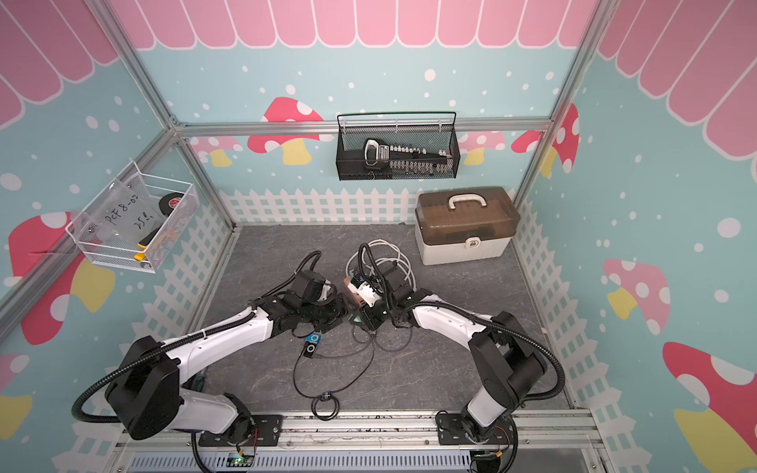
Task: Charge mp3
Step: Place the MP3 player at the center of the board.
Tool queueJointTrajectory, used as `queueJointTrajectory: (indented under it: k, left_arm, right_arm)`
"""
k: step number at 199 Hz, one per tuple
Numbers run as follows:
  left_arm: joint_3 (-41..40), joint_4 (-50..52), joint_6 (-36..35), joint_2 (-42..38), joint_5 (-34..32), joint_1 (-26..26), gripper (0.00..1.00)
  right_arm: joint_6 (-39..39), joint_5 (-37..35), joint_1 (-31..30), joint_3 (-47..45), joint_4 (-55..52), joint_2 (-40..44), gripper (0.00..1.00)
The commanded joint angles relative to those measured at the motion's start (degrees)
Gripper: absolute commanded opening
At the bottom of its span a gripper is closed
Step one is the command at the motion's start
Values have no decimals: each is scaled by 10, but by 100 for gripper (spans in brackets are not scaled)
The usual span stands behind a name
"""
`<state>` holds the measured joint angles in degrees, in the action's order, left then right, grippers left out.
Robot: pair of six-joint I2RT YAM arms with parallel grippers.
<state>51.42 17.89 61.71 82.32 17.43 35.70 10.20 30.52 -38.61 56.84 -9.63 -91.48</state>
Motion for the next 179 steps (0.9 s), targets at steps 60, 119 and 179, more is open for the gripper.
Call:
queueJointTrajectory:
  k: [60,119,179]
  left_arm:
    - [-26,-74,57,-4,15,2,52]
    - [-42,-95,74,-5,25,-3,38]
    - [-51,-102,78,-6,26,-7,26]
  right_arm:
    - [16,18,-11,-1,48,-9,0]
    - [41,18,-13,-18,88,-4,0]
    - [46,13,-13,-20,88,1,0]
